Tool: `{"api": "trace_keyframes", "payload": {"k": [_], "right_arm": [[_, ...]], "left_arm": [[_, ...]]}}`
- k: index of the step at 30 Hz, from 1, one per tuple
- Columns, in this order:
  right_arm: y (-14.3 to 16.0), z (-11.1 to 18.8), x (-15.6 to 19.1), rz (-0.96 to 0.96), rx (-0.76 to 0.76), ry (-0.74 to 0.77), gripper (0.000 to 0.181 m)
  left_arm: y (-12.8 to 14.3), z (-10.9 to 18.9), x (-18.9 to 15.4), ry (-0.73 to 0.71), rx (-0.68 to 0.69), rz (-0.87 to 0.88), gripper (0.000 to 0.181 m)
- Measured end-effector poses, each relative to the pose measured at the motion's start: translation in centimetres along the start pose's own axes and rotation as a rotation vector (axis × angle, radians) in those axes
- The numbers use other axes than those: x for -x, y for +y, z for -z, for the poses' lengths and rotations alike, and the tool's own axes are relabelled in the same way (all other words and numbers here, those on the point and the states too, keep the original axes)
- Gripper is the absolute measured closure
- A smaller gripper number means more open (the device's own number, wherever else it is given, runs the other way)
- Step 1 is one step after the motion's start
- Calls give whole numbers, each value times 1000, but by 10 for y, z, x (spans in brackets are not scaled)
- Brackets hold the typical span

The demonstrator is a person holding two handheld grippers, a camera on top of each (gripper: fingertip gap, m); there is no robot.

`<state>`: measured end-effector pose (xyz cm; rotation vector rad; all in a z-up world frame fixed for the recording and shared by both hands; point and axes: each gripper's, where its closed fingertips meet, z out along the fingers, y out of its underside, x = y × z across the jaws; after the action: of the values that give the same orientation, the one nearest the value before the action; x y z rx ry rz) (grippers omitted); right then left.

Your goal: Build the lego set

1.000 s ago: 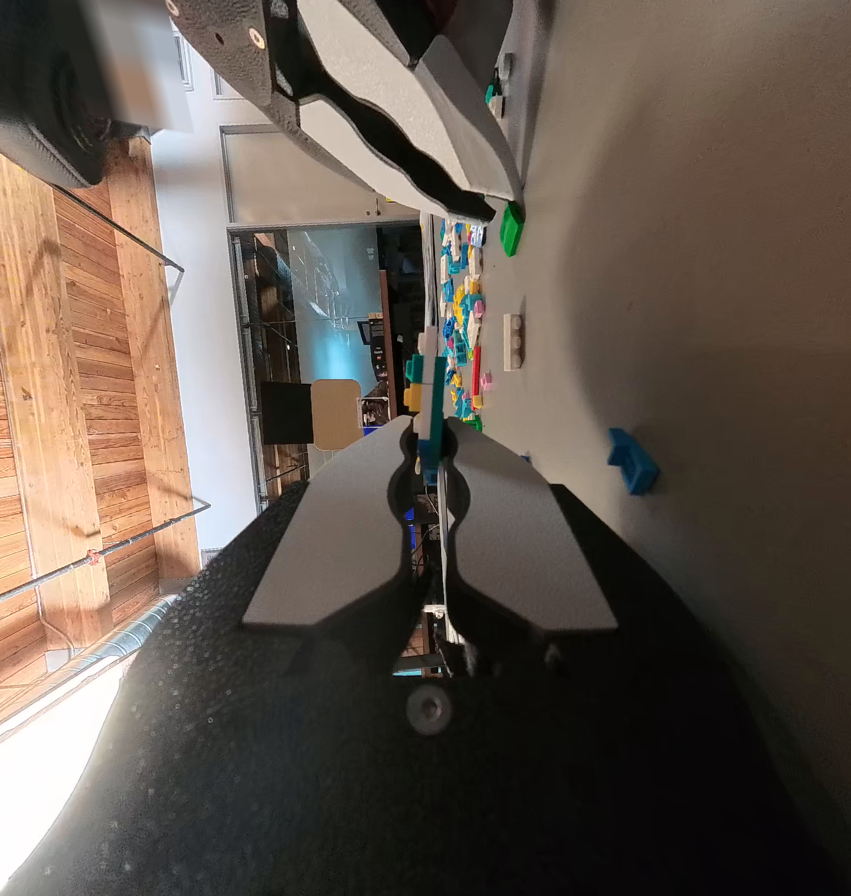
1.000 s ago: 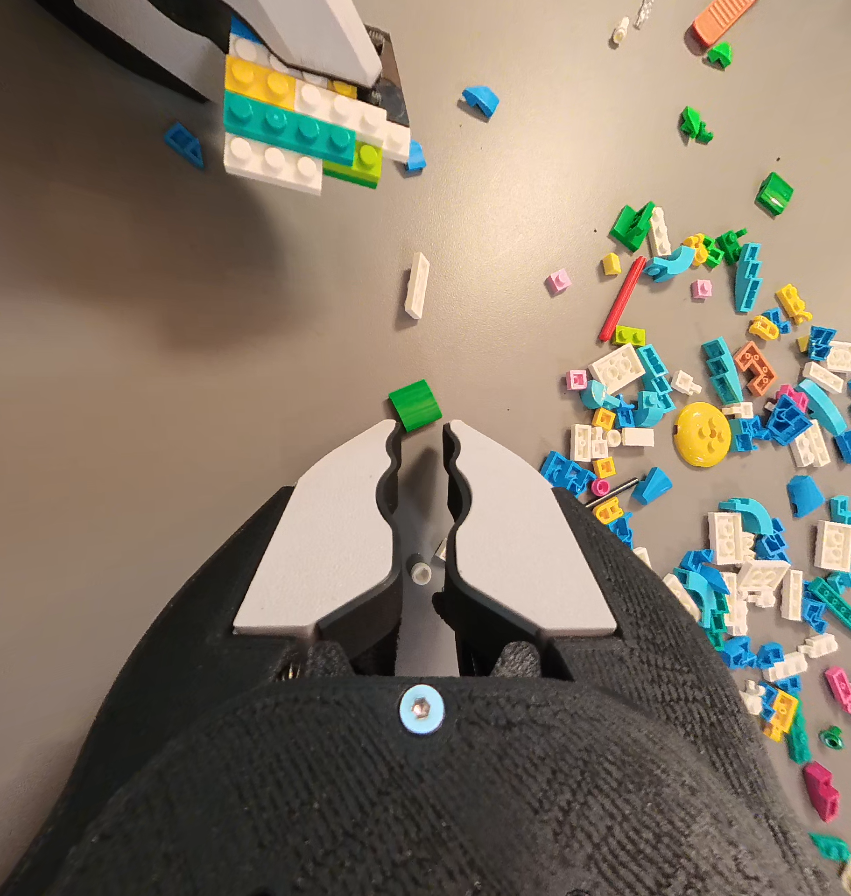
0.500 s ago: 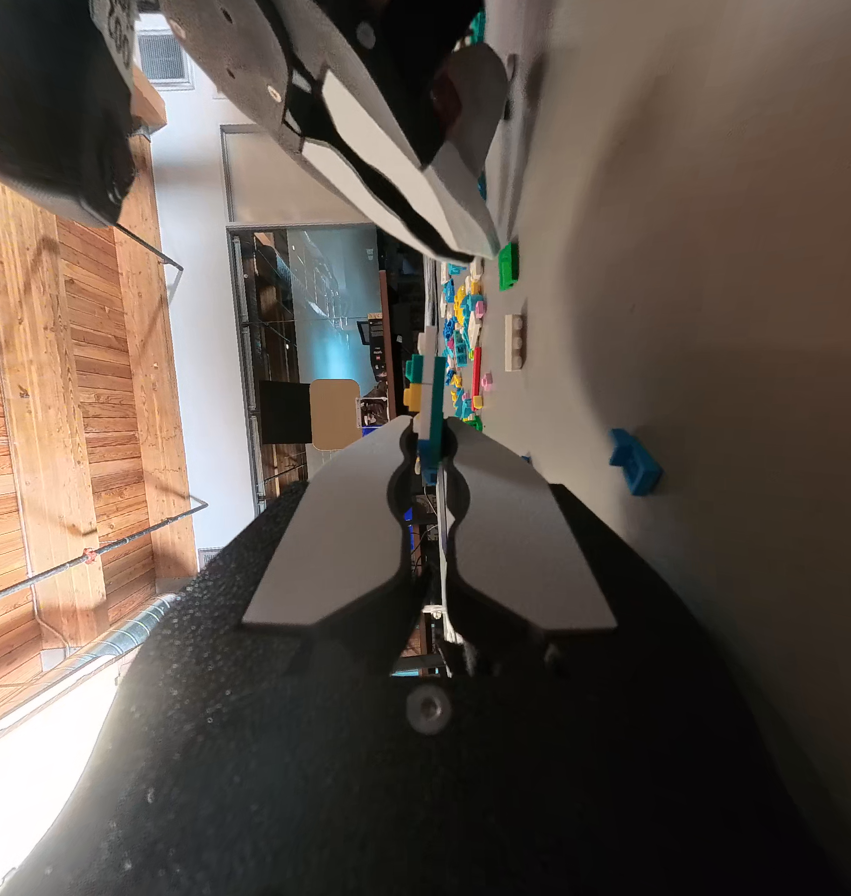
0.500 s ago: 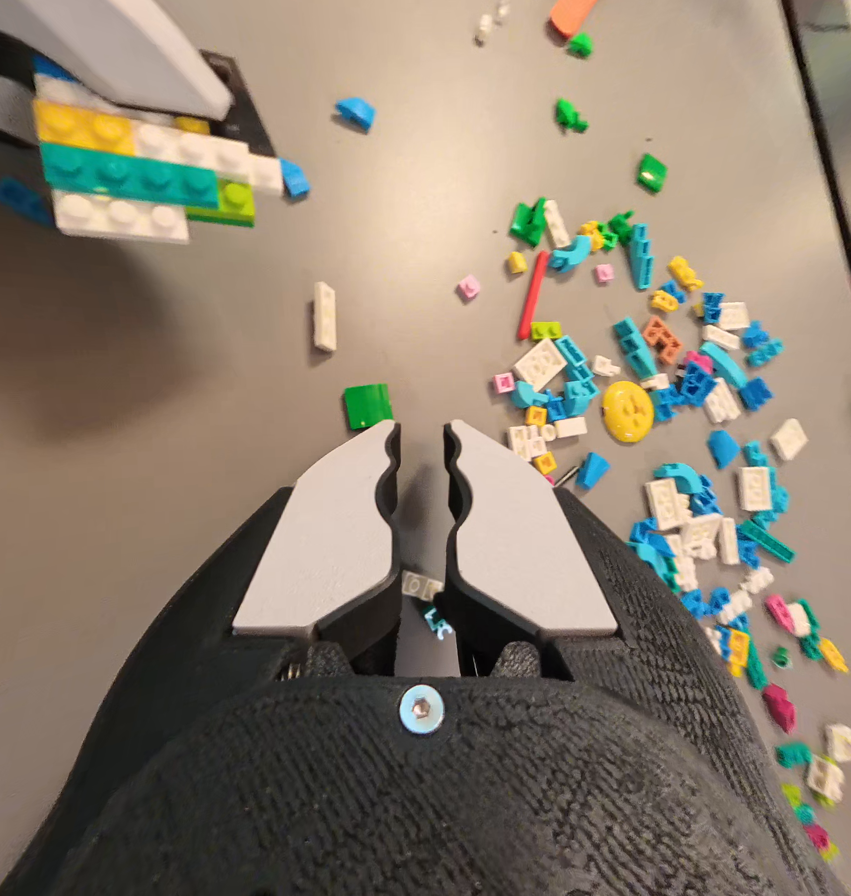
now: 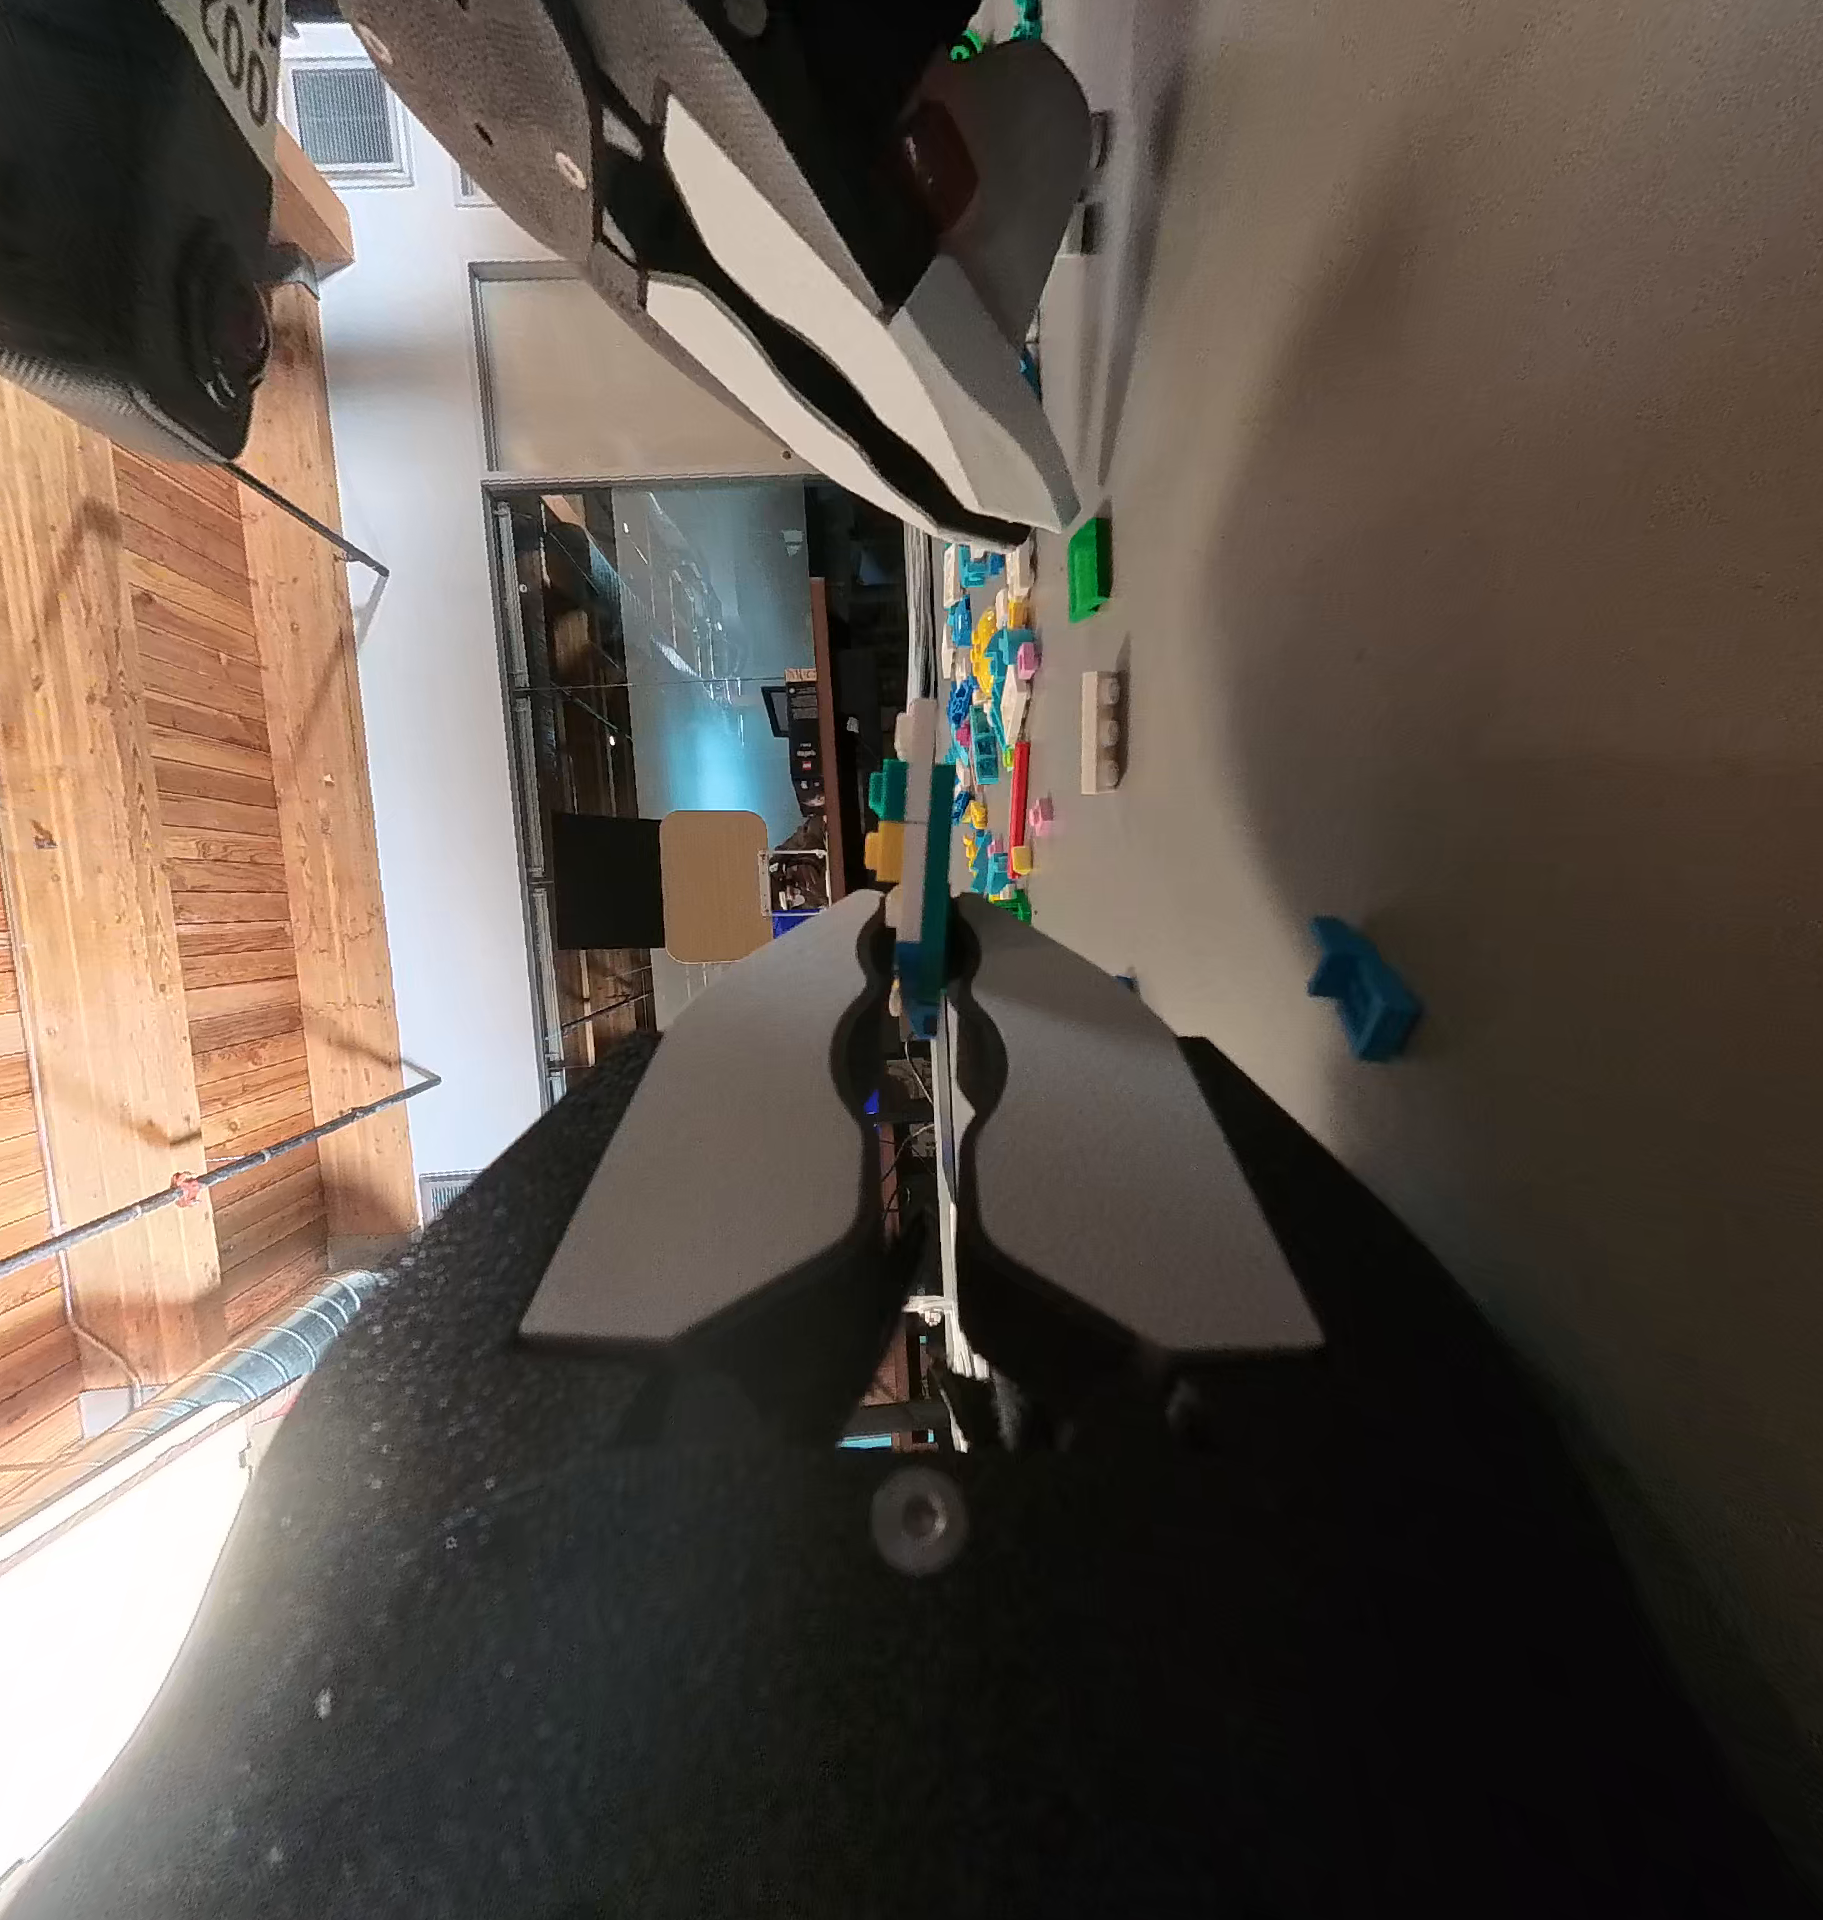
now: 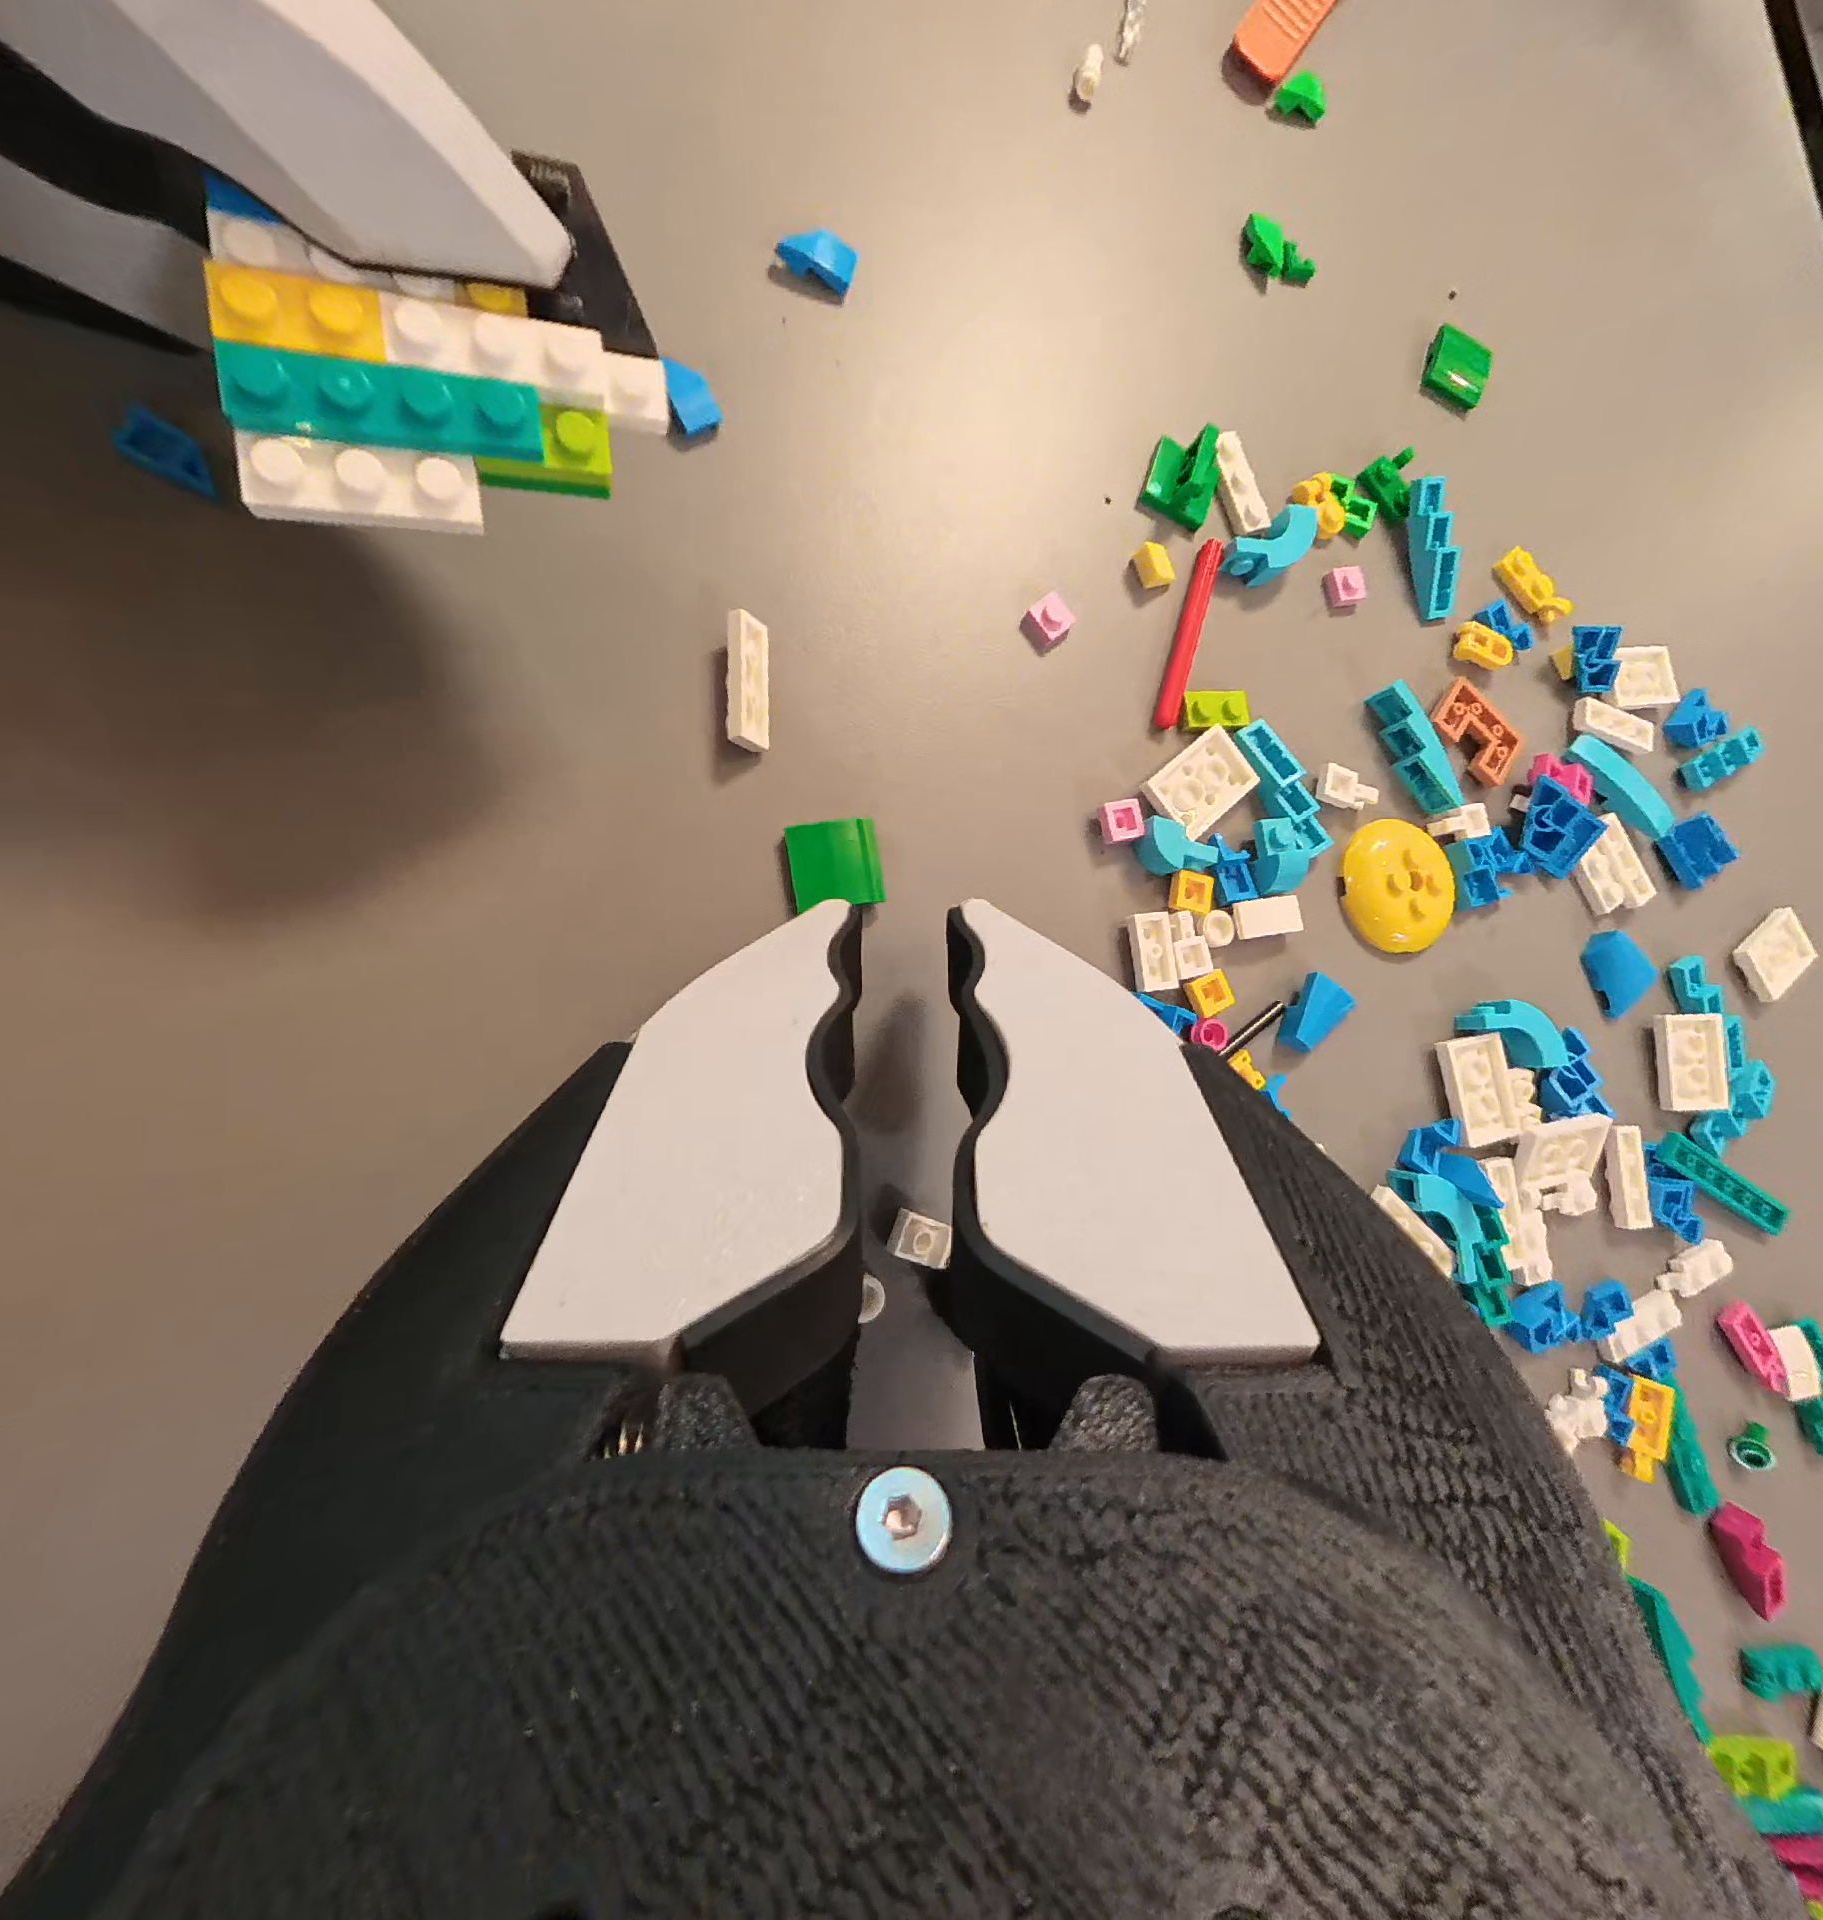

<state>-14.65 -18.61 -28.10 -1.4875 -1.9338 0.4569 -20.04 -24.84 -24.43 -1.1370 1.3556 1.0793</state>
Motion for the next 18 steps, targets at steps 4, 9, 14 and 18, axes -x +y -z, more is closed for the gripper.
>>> {"api": "trace_keyframes", "payload": {"k": [4,9,14,18], "right_arm": [[-1,2,-1,-14,-17,-6,167],[-1,2,19,-54,-33,-167,166],[-4,0,26,-59,-60,-215,161],[-8,1,26,-81,-101,-232,149]], "left_arm": [[0,0,0,-2,-1,-1,173],[-1,0,0,-1,-1,0,173],[-1,1,0,0,-2,-1,173],[-1,1,0,-1,-2,-2,173]]}}
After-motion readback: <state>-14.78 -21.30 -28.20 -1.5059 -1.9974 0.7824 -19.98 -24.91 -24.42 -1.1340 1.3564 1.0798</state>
